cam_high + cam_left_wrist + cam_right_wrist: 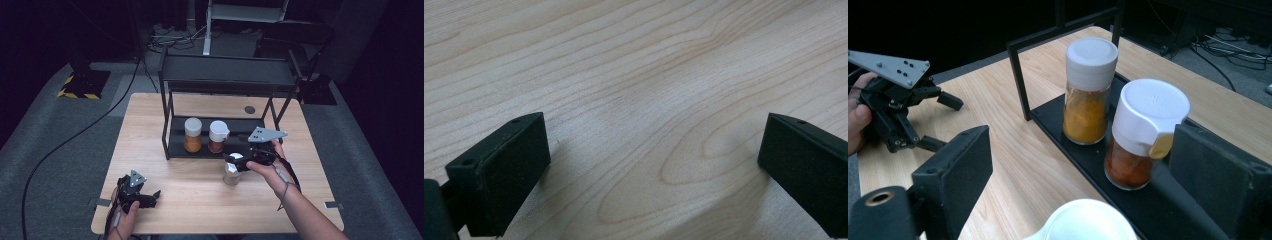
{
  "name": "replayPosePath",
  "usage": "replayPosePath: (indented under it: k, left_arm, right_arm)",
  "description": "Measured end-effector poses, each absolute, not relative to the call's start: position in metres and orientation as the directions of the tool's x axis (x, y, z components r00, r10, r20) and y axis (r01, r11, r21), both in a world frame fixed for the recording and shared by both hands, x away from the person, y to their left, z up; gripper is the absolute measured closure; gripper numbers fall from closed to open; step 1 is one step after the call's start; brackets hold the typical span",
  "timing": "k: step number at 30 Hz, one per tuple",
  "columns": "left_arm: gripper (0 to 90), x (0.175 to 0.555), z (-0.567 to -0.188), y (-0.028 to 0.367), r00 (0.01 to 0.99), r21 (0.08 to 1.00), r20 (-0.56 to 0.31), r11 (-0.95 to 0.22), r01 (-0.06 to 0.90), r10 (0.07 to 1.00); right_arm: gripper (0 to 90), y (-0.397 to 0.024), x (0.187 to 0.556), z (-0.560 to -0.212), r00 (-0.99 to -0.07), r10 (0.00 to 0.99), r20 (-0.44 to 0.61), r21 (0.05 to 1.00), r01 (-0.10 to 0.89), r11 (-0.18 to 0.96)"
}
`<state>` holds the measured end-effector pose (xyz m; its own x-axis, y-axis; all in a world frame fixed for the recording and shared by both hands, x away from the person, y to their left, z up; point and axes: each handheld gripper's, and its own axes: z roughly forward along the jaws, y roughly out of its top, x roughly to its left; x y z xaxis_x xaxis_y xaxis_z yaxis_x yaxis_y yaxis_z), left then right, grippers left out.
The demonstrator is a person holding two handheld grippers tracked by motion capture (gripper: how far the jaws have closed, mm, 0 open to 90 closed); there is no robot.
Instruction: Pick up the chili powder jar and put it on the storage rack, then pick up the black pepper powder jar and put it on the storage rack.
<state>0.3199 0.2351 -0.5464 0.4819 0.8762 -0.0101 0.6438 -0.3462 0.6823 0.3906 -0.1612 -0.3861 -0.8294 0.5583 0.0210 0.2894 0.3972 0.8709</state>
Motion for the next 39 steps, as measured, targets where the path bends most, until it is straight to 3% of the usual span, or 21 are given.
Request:
replayPosePath:
  k: [11, 39]
  left_arm:
    - [0.0, 0.320, -0.546, 0.235, 0.482, 0.682, -0.010, -0.346, 0.644, 0.876]
    - [0.0, 0.320, -0.546, 0.235, 0.481, 0.681, -0.009, -0.346, 0.645, 0.877]
  right_arm:
    - [5.9, -0.171, 0.381, -0.394, -0.821, 0.571, 0.024, 0.876, 0.293, 0.384]
    - [5.5, -0.187, 0.379, -0.437, -0.808, 0.589, 0.021, 0.860, 0.315, 0.401]
